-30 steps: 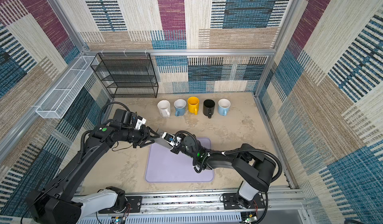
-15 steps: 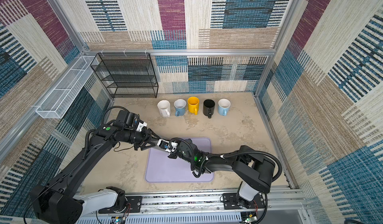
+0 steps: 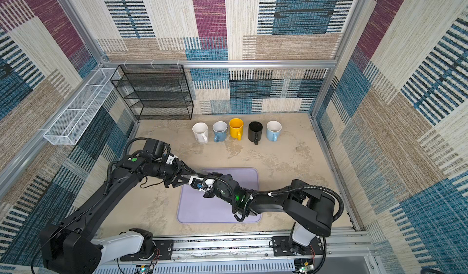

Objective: Turn the mug right side up
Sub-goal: Pass the mug.

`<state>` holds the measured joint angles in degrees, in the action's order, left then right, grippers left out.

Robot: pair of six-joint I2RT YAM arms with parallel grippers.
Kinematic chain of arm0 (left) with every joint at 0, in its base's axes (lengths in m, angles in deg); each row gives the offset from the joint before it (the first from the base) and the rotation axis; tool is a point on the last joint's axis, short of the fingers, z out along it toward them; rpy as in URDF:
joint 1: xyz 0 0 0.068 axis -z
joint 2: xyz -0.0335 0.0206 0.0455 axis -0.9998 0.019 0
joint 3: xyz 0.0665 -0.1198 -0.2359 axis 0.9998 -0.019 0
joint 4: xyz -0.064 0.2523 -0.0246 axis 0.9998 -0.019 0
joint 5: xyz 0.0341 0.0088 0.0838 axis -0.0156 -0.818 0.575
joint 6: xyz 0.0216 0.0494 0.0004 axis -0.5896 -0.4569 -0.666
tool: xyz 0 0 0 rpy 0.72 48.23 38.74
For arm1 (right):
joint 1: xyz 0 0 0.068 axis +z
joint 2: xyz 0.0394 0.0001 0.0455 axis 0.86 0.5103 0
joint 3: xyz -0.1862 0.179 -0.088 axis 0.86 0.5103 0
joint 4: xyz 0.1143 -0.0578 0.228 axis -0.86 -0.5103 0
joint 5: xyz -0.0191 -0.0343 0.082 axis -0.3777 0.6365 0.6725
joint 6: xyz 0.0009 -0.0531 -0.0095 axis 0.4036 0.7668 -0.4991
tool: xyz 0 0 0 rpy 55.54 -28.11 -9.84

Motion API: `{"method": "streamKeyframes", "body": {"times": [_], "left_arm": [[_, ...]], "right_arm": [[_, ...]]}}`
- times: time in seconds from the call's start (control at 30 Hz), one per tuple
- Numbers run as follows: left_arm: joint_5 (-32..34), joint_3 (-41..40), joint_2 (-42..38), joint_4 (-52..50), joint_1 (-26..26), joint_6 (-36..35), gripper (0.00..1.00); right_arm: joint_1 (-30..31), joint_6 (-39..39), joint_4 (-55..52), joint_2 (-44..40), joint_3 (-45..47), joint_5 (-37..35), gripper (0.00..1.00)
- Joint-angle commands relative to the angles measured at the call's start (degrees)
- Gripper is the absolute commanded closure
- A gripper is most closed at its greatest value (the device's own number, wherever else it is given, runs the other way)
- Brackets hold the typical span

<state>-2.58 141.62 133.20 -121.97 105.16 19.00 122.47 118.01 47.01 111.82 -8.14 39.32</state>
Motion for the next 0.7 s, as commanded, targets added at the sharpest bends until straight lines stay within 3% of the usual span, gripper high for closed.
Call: {"method": "streamKeyframes", "body": {"times": [0.0, 0.33, 0.67], "left_arm": [[-1.45, -1.17, -0.29, 2.98, -0.17, 4.92, 0.54], [-1.45, -2.18, -1.11, 4.97, -0.45, 8.05, 0.68], [-0.51, -1.77, -1.62, 3.83, -0.61, 6.67, 0.87]], "right_arm": [[0.73, 1.07, 8.25, 0.02, -0.08, -1.64, 1.00], [3.85, 3.13, 12.60, 1.50, 0.78, -4.11, 1.00], [4.88, 4.89, 15.25, 1.25, 2.21, -4.03, 1.00]]}}
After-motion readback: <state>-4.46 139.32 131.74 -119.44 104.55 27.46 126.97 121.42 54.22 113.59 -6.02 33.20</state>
